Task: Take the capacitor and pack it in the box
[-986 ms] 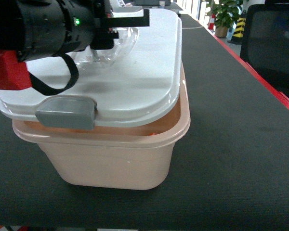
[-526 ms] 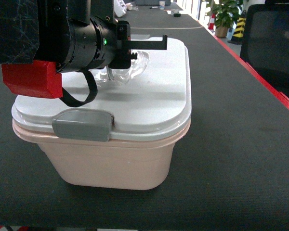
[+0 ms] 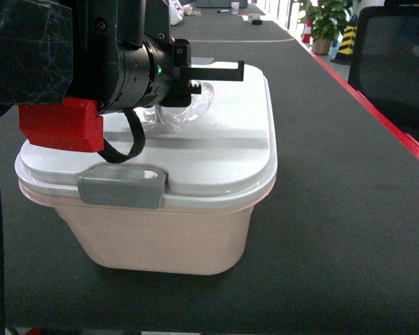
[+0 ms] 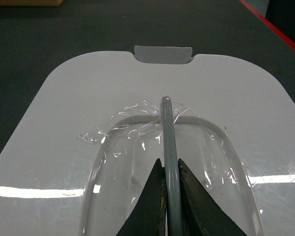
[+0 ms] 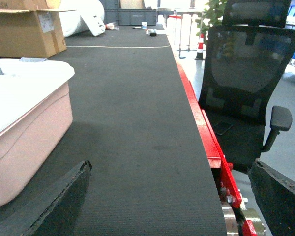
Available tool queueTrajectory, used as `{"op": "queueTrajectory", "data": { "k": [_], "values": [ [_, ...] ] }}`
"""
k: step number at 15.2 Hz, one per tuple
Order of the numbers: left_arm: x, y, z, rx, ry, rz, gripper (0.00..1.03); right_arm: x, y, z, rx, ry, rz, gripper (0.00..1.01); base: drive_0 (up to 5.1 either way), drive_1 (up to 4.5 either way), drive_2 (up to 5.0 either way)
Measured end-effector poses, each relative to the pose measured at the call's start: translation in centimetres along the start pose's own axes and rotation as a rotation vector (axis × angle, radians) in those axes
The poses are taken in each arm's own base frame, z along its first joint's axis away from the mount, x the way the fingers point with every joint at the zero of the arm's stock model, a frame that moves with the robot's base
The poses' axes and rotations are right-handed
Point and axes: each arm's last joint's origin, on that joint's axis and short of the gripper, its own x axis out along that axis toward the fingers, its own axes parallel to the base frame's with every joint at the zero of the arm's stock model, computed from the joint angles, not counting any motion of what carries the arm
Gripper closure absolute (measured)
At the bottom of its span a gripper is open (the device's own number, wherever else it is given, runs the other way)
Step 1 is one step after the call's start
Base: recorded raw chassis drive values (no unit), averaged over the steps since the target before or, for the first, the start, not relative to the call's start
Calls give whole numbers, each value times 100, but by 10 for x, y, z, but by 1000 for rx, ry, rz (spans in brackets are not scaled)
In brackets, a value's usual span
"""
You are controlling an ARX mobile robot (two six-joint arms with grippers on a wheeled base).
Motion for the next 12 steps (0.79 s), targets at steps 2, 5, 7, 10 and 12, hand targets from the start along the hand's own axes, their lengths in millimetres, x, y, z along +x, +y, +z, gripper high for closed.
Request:
{"op": "queueTrajectory", "data": {
  "k": [2,5,7,10,12],
  "values": [
    [-2,-1,-3,-21,-9,-7,93,0,0,0,0,0,0,3,0,0,0],
    [-19,5,1,-81,-46,-65,59,0,0,0,0,0,0,3,0,0,0],
    [-47,15,29,-149,-204,-114,36,0,0,0,0,0,0,3,0,0,0],
    [-103,46,46,-183,-539,-184,3,0,0,0,0,0,0,3,0,0,0],
    [-149,78,18,-133,-611,-110,5,0,0,0,0,0,0,3,0,0,0]
  ]
}}
